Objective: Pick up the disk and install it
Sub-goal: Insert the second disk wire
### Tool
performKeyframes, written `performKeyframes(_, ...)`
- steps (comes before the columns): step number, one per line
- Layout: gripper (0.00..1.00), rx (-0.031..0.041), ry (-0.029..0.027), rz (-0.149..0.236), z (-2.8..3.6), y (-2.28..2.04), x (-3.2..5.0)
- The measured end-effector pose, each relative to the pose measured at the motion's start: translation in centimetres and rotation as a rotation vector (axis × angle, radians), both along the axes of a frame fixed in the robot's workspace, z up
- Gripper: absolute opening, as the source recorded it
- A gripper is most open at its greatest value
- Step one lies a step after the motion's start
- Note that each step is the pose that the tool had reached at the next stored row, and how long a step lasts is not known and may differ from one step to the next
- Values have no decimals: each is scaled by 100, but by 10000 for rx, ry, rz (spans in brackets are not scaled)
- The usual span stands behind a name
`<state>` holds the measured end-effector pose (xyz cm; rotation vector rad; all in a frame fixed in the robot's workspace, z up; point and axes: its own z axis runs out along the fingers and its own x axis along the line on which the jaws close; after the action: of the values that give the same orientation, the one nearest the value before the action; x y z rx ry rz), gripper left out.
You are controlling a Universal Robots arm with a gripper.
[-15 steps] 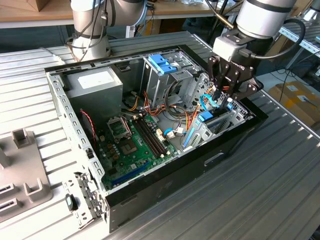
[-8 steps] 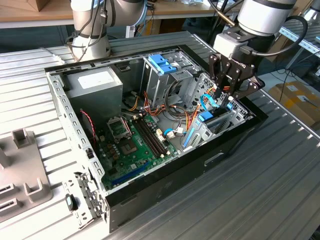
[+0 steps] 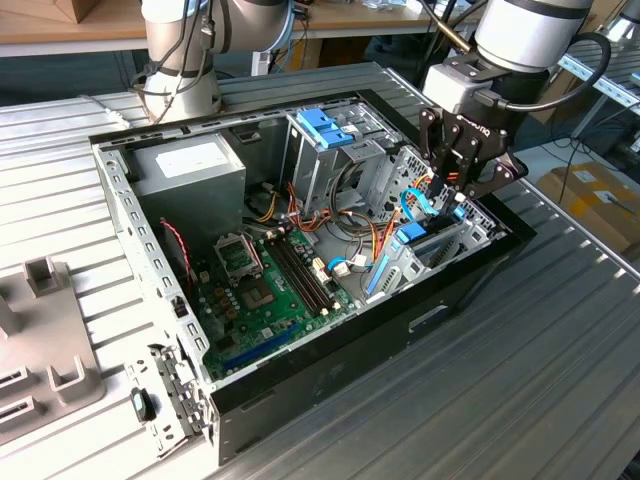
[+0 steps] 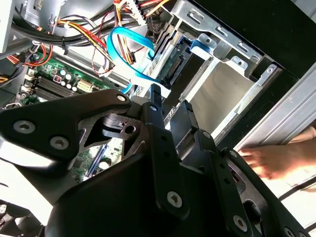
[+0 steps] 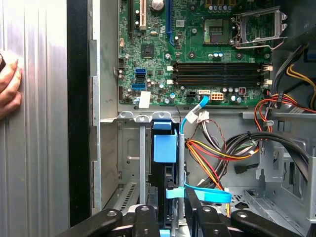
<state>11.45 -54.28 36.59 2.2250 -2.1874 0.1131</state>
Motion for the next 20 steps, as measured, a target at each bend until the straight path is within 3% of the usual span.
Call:
performKeyframes(6,35,3,0,1,-1,0,2)
performKeyframes(20,35,2,0,0,0,13,92)
